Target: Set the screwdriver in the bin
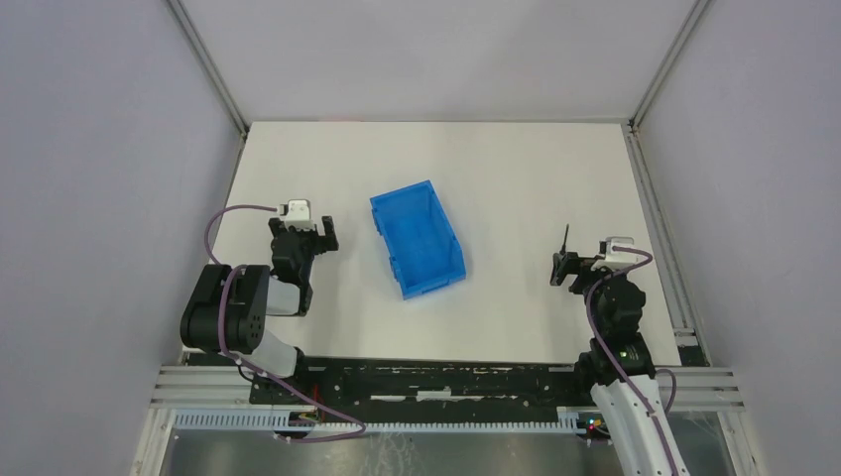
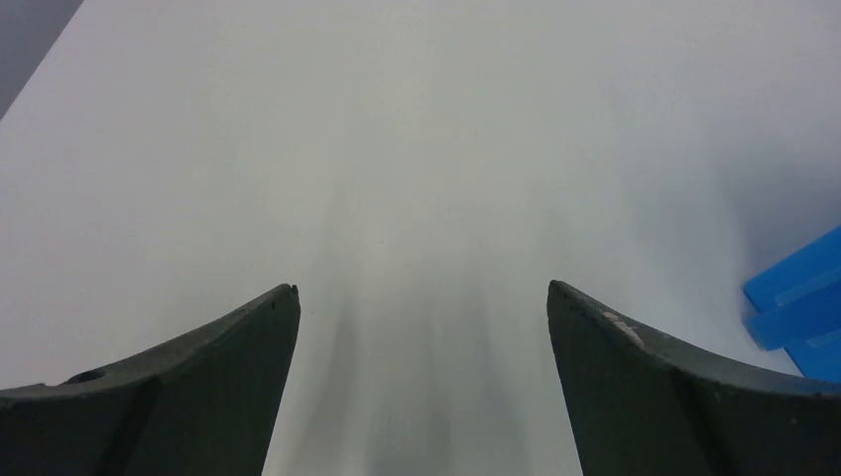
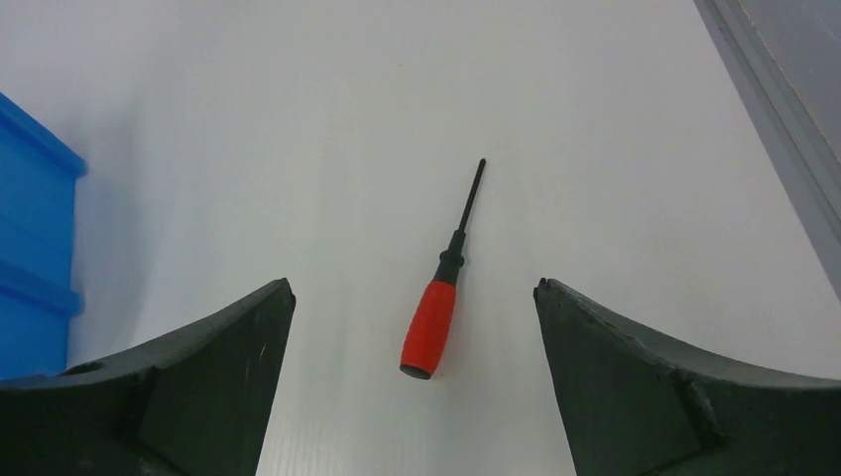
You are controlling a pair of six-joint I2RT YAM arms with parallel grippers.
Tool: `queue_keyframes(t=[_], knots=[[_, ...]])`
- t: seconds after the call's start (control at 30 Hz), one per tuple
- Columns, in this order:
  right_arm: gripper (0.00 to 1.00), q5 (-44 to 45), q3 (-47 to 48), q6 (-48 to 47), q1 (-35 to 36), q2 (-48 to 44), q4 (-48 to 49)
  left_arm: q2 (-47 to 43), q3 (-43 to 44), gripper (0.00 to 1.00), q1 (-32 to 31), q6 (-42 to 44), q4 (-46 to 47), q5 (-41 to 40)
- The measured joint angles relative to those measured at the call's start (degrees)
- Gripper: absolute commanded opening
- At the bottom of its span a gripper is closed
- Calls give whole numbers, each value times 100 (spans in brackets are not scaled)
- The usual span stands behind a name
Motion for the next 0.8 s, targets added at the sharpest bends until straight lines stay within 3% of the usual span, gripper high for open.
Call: queue_keyframes(t=[0.13,0.3,0.43,0.53,0.63,0.7,0.8], knots=[[98,280,140,59,0,269,9,0,0,100,0,0,0,0],[98,352,1397,-127,-2,1123,-103,0,0,100,0,0,0,0],[98,369,3611,-295,-4,2660,-654,0,0,100,0,0,0,0],[98,367,6074,-398,-4,4459,-1690,0,0,100,0,0,0,0],[95,181,7578,-503,-39,5886,-2334,0,0,100,0,0,0,0],[91,-66,7591,-544,-103,6520,-2551,0,0,100,0,0,0,0],[88,-199,6749,-509,-186,7073,-2741,0,0,100,0,0,0,0]])
